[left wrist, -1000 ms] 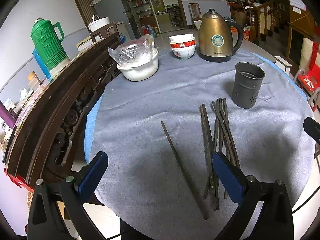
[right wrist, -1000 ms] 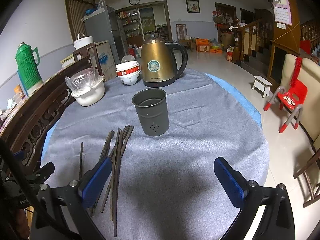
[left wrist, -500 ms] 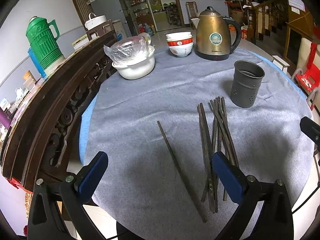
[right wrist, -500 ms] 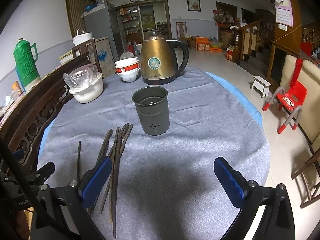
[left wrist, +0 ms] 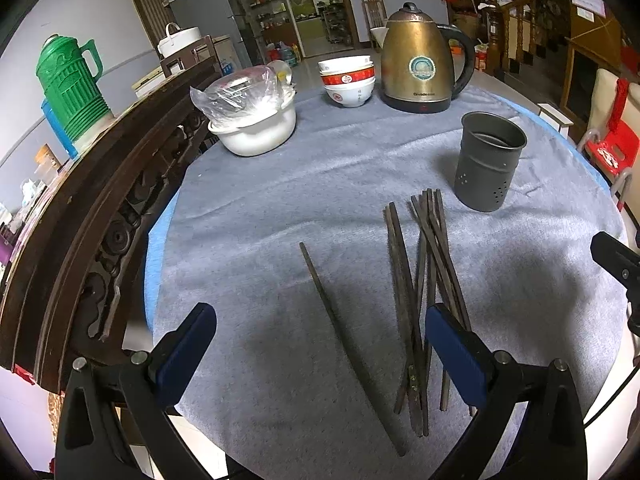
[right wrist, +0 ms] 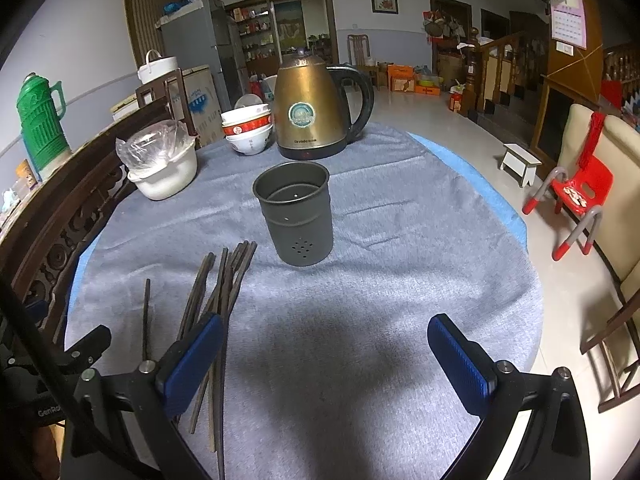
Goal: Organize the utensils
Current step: 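Move both grippers toward the scattered dark chopsticks on the cloth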
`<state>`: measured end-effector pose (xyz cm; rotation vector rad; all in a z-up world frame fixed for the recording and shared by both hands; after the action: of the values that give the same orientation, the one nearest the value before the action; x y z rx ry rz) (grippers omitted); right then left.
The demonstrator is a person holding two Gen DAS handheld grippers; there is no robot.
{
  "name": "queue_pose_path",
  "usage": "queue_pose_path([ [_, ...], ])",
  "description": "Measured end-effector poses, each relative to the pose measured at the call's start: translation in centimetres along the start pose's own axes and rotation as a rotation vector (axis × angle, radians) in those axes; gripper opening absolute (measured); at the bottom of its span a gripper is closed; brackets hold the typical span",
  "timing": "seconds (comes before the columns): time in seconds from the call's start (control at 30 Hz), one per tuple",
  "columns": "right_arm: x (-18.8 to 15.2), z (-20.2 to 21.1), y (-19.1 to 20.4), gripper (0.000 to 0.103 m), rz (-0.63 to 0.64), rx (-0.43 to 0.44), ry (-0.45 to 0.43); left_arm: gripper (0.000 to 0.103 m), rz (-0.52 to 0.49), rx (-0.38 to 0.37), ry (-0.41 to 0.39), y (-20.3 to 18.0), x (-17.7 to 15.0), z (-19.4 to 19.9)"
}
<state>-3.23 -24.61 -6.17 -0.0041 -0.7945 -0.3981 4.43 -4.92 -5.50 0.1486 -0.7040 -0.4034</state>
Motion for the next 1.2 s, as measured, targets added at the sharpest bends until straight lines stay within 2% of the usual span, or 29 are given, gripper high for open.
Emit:
queue_pose_path([
  [1.2, -0.2, -2.1, -0.5, 0.103, -0.018, -0.010, 0.051, 0.103, -0.036, -0.027, 0.034, -1.2, 0.0, -1.6],
])
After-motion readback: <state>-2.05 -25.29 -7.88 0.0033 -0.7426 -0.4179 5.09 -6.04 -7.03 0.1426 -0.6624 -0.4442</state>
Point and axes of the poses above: each gripper's, at about its wrist camera, not at the fingertips, and z roughly against the way its jaws point, y to its left, x to its top, the point moved 2 cm from there along -z, roughly the way its jaws point, and after that the axes turned 4 degrees about x, right-handed, at the moved point
